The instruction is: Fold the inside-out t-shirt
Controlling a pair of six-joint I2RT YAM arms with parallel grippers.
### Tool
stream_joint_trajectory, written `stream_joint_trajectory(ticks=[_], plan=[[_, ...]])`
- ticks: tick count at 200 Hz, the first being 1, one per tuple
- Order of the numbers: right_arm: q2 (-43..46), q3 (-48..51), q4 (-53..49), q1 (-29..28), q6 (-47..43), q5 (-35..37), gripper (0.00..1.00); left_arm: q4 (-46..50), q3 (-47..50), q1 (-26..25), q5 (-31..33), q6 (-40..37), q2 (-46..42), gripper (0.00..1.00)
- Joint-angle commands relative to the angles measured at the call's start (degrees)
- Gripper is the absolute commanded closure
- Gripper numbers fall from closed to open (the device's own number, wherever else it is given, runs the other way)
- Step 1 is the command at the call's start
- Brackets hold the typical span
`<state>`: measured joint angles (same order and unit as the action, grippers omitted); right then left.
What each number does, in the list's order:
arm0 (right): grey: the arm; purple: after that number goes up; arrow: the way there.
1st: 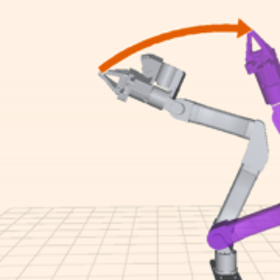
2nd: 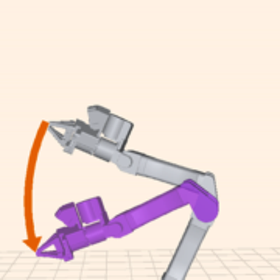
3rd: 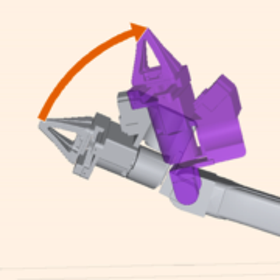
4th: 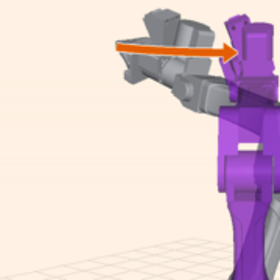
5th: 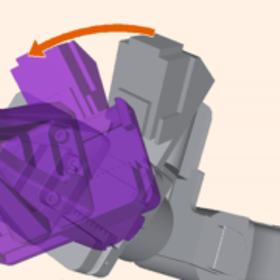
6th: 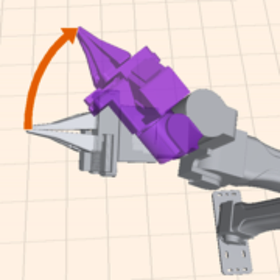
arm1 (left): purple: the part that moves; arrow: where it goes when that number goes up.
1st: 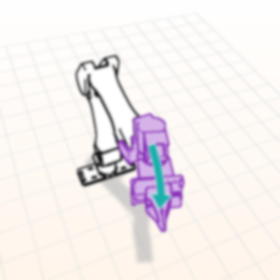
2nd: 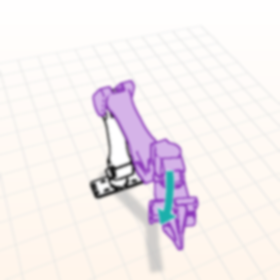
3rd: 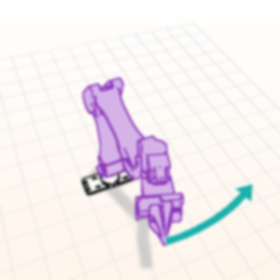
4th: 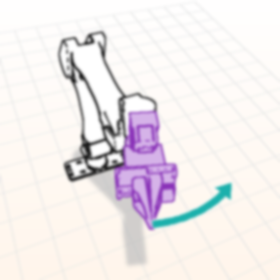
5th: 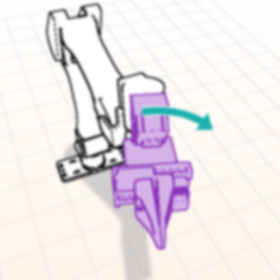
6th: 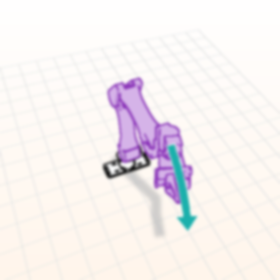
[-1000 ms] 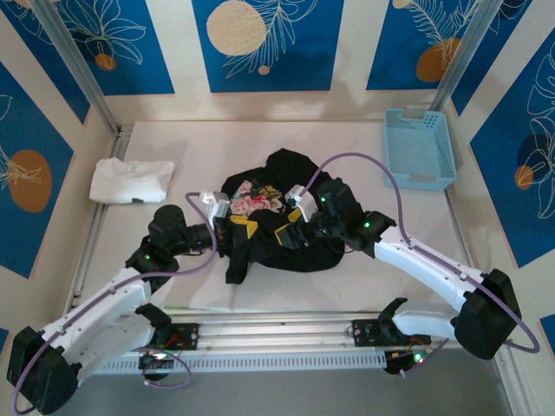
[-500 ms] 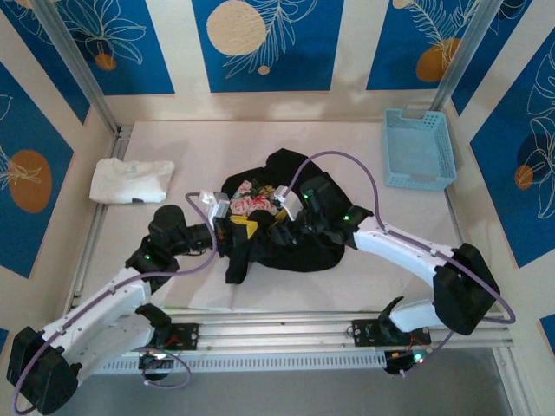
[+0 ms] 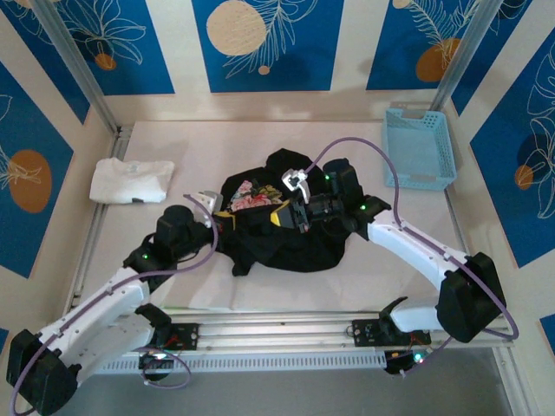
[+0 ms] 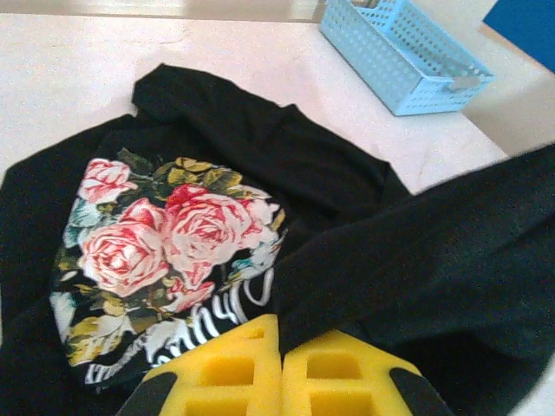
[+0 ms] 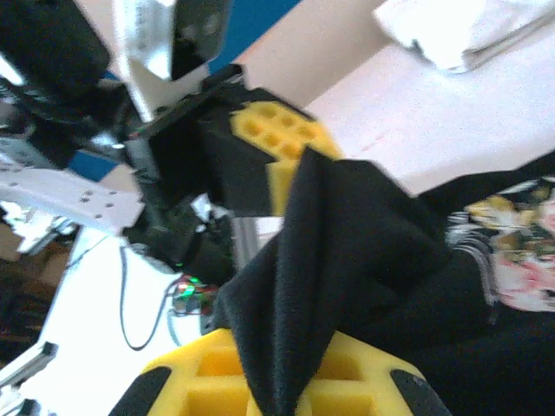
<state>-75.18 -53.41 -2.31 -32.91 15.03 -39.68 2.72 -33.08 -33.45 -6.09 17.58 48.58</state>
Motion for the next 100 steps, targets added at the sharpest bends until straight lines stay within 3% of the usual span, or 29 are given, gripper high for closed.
stream_joint_trajectory(ticks=[1, 19, 48, 60, 86, 100], plan=[[0.0, 1.2, 5.6, 0.2, 5.4, -7.6, 1.00, 3.8, -2.7, 0.5, 4.6, -1.5, 1.0, 0.90], [-1.0, 0.7, 5.4, 0.3, 5.4, -7.3, 1.00, 5.4, -3.7, 0.4, 4.5, -1.6, 1.3, 0.85], [-2.7, -0.4, 4.6, 1.2, 6.9, -5.1, 1.00, 5.3, -3.7, -0.1, 2.8, -0.9, -1.5, 0.63], [-3.4, -0.7, 5.5, 1.7, 8.2, -5.0, 1.00, 4.2, -2.9, -0.5, 1.4, -0.8, -3.5, 0.58], [-4.9, -1.5, 6.1, 2.2, 9.7, -4.5, 1.00, 1.5, -1.6, -1.6, -3.5, -0.8, -6.2, 0.54], [-5.7, -1.7, 6.4, 2.4, 10.5, -4.2, 1.00, -0.9, -1.1, -2.2, -8.2, -0.8, -6.0, 0.59]])
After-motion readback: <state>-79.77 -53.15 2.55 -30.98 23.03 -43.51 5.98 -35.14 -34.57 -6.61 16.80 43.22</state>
